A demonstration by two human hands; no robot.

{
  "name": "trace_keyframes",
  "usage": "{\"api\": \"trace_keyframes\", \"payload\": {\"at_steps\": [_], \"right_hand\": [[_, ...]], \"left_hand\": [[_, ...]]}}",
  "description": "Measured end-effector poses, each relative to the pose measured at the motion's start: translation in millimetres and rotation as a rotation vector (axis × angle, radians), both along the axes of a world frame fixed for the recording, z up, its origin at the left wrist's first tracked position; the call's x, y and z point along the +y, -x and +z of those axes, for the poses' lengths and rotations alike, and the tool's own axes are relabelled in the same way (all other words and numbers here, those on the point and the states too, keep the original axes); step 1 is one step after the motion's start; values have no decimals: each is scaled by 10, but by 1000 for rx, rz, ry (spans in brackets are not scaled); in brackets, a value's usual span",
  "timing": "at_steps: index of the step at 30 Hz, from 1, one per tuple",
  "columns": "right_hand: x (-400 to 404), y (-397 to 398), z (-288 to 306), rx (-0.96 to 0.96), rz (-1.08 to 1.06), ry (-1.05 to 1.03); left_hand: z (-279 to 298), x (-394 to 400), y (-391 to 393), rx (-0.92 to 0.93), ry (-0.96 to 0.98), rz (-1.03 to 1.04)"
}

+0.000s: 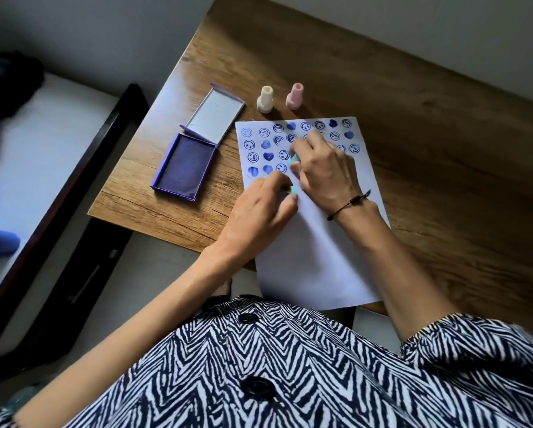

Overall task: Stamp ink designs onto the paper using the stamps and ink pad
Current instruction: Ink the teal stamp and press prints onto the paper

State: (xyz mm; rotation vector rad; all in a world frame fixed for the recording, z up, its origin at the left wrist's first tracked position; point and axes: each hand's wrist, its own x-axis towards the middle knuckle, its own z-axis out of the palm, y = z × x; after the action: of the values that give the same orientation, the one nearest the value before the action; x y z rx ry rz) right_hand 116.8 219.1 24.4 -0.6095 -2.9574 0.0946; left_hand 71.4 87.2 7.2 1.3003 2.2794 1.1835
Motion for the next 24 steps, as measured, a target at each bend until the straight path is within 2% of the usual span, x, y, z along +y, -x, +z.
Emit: {"api": "trace_keyframes", "payload": {"at_steps": [4, 11, 18, 22, 24], "right_hand": [[-52, 22, -33, -28, -35, -40], [-63, 82, -38, 2, -38, 38], [-79, 93, 9, -15, -38, 94], [-81, 85, 36, -48, -40, 96], [-67, 42, 84, 7, -88, 191]], "left_hand": [[24, -2, 3, -20, 3, 4], [27, -4, -4, -44, -19, 3], [22, -3, -21, -18, -17, 9], [34, -8, -50, 68, -9, -11], [29, -9, -49, 86, 0, -12]]}}
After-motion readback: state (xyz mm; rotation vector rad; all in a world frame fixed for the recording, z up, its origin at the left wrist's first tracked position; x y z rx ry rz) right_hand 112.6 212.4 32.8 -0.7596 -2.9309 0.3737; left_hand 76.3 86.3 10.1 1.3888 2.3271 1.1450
